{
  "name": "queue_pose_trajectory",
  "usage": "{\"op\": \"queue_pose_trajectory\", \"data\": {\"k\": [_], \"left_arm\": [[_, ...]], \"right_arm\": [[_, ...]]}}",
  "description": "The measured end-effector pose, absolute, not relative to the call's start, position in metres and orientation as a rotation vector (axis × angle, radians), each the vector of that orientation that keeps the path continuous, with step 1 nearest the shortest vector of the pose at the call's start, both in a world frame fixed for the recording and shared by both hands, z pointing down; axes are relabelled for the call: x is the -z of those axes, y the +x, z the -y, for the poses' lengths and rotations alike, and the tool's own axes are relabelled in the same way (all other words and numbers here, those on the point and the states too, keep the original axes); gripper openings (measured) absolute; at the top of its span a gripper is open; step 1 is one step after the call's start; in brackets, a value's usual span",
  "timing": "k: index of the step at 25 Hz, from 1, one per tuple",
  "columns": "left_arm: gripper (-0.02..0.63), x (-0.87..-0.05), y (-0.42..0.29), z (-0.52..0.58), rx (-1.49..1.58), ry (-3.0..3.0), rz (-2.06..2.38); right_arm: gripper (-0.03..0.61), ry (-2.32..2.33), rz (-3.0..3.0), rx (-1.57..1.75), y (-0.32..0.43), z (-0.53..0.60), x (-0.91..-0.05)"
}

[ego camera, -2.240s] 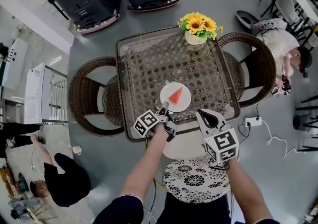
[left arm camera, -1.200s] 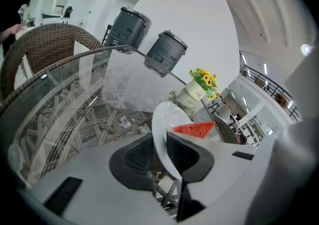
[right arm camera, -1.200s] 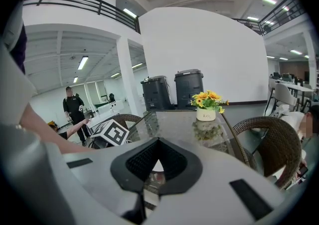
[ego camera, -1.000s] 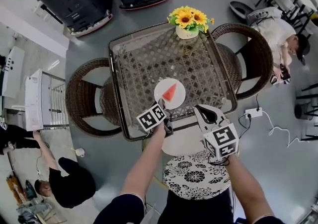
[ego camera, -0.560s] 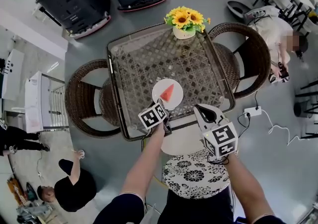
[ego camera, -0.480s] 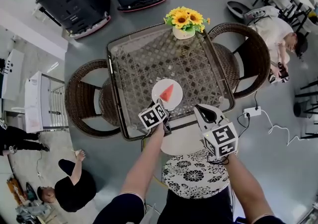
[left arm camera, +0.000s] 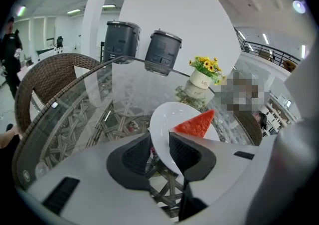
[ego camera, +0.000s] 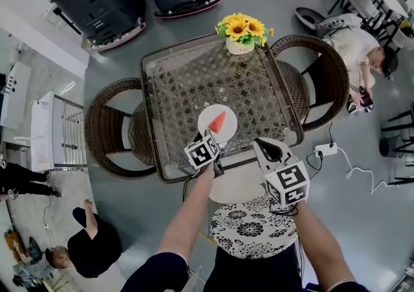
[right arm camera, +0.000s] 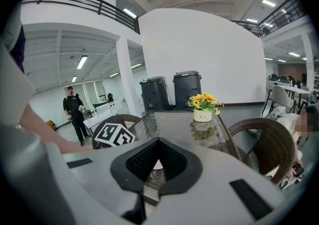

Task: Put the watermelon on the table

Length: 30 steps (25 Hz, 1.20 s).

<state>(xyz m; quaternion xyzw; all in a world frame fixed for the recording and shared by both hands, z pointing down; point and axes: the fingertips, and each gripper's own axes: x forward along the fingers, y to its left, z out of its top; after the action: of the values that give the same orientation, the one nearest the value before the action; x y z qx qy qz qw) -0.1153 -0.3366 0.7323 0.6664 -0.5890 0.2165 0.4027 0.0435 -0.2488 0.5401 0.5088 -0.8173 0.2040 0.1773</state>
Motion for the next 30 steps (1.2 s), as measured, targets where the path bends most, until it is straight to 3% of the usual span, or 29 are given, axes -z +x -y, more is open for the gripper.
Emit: {"op": "queue_pose_trajectory", "data": {"k": [11, 21, 26, 30], "left_arm": [[0.104, -0.713, -0.129, 0.329, -0.581, 1.772, 1.552], [0.100, -0.572, -0.095, 0.285, -0.399, 2.249, 1.478], [0.014, -0.504, -0.081, 0.252, -0.262, 2.363, 1.485], [0.006, -0.459, -0.071, 0.228, -0.192, 2.455, 1.488]], "right_arm": [[0.003, 1.430, 2.343, -0.549, 0.053, 0.242, -0.536], [0.003, 1.338, 2.528, -0.485, 0.040, 0.244, -0.496], [0.003, 1.277, 2.640, -0.433, 0.030, 0.234, -0.465], [0.003, 1.249, 2.717, -0.380, 0.022, 0.227, -0.436]]}}
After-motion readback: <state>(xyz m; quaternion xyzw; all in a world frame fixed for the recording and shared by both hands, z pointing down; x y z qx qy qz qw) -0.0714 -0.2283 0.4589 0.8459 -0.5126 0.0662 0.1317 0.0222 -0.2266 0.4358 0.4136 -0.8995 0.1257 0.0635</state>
